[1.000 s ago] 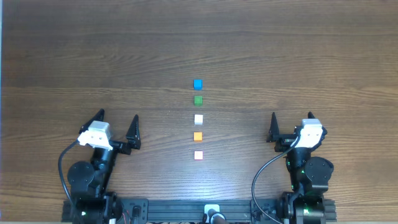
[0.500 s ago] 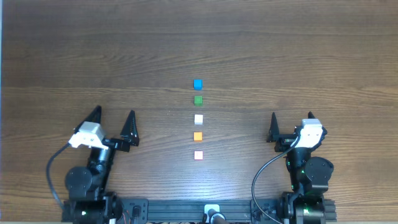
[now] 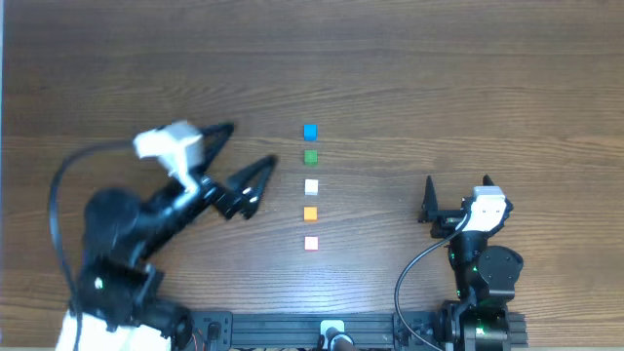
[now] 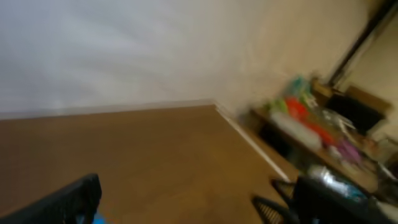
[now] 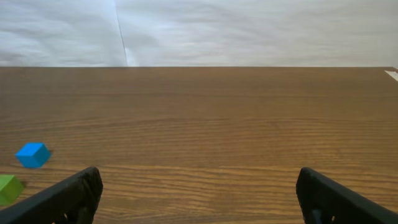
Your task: Stack Cubes
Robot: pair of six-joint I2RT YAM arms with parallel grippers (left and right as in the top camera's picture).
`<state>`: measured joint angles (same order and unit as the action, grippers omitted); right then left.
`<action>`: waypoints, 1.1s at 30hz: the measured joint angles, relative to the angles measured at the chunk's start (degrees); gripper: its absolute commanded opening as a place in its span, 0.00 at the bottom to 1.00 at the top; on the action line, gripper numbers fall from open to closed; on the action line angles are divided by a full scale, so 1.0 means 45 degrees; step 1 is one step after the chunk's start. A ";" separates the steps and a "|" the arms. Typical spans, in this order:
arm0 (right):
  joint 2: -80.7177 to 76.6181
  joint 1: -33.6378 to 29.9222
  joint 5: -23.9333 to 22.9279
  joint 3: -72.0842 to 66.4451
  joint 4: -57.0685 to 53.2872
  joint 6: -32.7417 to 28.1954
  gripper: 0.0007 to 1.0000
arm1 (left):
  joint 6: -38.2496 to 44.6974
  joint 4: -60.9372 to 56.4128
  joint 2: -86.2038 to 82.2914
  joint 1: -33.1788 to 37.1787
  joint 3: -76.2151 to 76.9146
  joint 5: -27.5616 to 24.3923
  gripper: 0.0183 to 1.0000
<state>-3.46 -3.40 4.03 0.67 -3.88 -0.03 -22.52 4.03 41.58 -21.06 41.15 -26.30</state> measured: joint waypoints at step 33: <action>0.0000 0.0000 -0.0005 -0.0005 0.0000 0.0010 0.99 | -1.0627 0.8922 1.0331 -0.8539 0.2953 0.6334 0.88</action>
<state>-3.46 -3.40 4.01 0.64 -3.88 0.01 -70.35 44.18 88.07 -59.48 54.43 2.20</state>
